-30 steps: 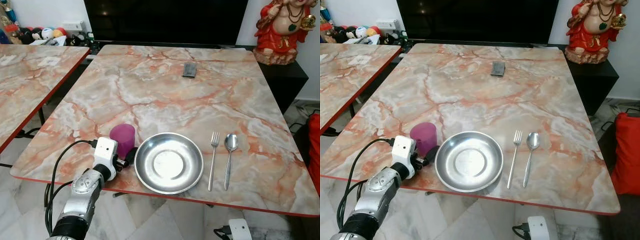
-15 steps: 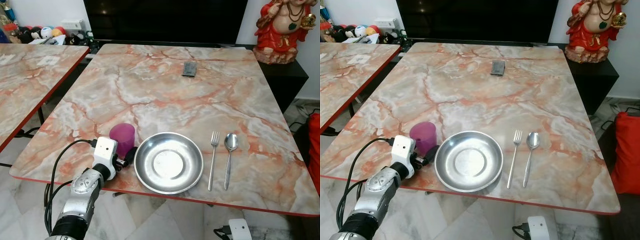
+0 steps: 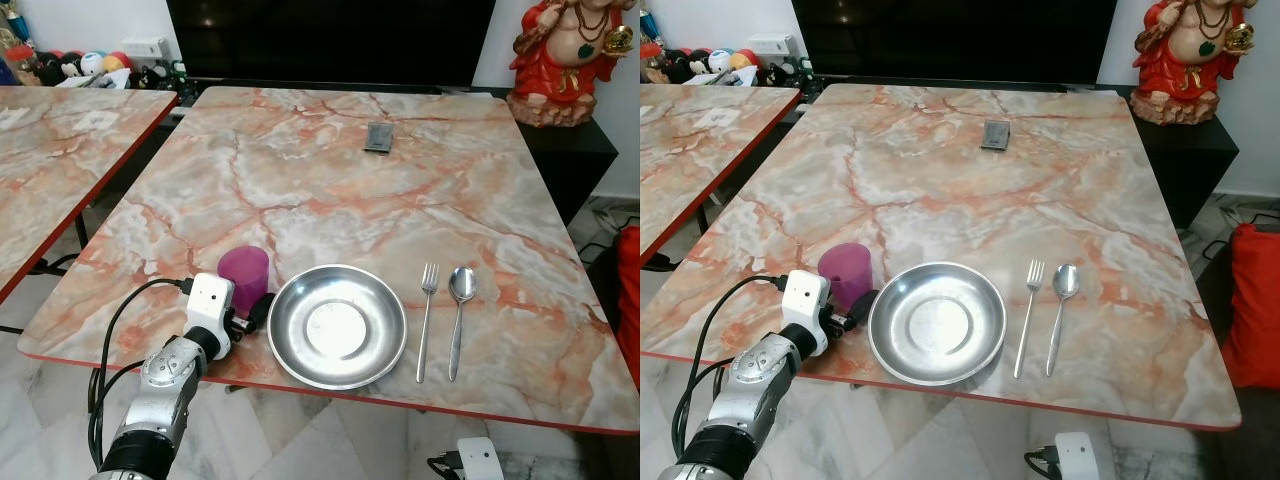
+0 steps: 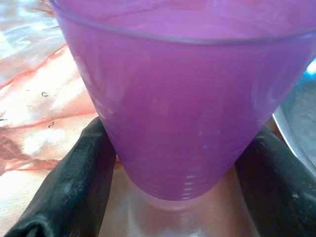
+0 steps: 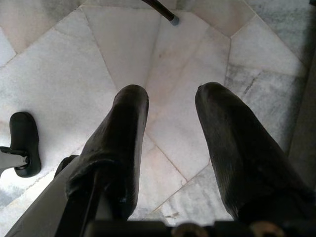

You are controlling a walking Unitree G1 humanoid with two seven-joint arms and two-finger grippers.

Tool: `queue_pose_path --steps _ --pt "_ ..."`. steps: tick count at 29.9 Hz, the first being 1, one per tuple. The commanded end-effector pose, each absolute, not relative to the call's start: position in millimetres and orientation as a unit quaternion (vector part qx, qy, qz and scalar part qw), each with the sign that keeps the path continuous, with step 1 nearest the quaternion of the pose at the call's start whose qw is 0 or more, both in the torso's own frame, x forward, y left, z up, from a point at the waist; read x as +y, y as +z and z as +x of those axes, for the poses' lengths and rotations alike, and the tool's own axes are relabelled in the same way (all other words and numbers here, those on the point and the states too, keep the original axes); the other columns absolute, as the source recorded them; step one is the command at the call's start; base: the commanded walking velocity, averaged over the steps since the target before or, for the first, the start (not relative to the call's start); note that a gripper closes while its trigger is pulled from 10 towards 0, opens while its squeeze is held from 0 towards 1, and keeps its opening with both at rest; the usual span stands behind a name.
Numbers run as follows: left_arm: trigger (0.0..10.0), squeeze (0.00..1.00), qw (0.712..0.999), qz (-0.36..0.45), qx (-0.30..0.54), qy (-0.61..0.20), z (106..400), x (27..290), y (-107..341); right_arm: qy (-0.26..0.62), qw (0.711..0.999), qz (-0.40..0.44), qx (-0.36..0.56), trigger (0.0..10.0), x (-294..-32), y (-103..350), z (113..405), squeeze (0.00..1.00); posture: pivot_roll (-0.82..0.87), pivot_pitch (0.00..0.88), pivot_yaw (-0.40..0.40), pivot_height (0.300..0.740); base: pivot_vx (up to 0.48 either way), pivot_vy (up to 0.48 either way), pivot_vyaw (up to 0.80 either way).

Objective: Setting the table

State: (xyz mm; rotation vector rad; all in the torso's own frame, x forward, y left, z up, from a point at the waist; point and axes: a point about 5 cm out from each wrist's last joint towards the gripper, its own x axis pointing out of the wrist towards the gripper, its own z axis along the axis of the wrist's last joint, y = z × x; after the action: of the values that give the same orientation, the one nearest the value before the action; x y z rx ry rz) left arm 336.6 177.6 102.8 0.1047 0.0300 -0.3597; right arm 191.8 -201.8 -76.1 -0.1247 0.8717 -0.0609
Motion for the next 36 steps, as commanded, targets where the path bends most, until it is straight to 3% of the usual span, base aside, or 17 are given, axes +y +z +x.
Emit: queue_pose_path --steps 1,4,5,15,16,36 --pt "10.0 0.46 0.981 0.060 0.046 -0.176 333 182 92 -0.030 0.900 -0.057 0.431 10.0 -200 -79 187 0.00 0.01 0.127 0.023 0.740 0.000 0.000 0.00" --pt "10.0 0.46 0.981 0.060 0.046 -0.176 333 182 92 -0.030 0.900 -0.057 0.431 10.0 -200 -79 187 0.00 0.01 0.127 0.023 0.740 0.000 0.000 0.00" --pt "10.0 0.81 0.981 0.062 0.050 -0.178 333 183 91 -0.029 0.900 -0.058 0.431 10.0 -201 -79 187 0.00 0.01 0.115 0.021 0.740 0.000 0.000 0.00" --pt "10.0 0.73 0.977 0.074 0.059 -0.191 331 187 91 -0.029 0.900 -0.061 0.431 10.0 -201 -79 186 0.00 0.01 0.104 0.022 0.740 0.000 0.000 0.00" --pt "10.0 0.00 0.977 0.074 0.058 -0.192 331 187 92 -0.029 0.900 -0.061 0.431 10.0 -201 -79 186 0.00 0.01 0.102 0.023 0.740 0.000 0.000 0.00" --pt "10.0 0.00 0.974 0.099 0.042 -0.200 308 200 98 -0.027 0.899 -0.061 0.433 10.0 -201 -79 186 0.00 0.02 0.092 0.026 0.740 0.000 0.000 0.00"
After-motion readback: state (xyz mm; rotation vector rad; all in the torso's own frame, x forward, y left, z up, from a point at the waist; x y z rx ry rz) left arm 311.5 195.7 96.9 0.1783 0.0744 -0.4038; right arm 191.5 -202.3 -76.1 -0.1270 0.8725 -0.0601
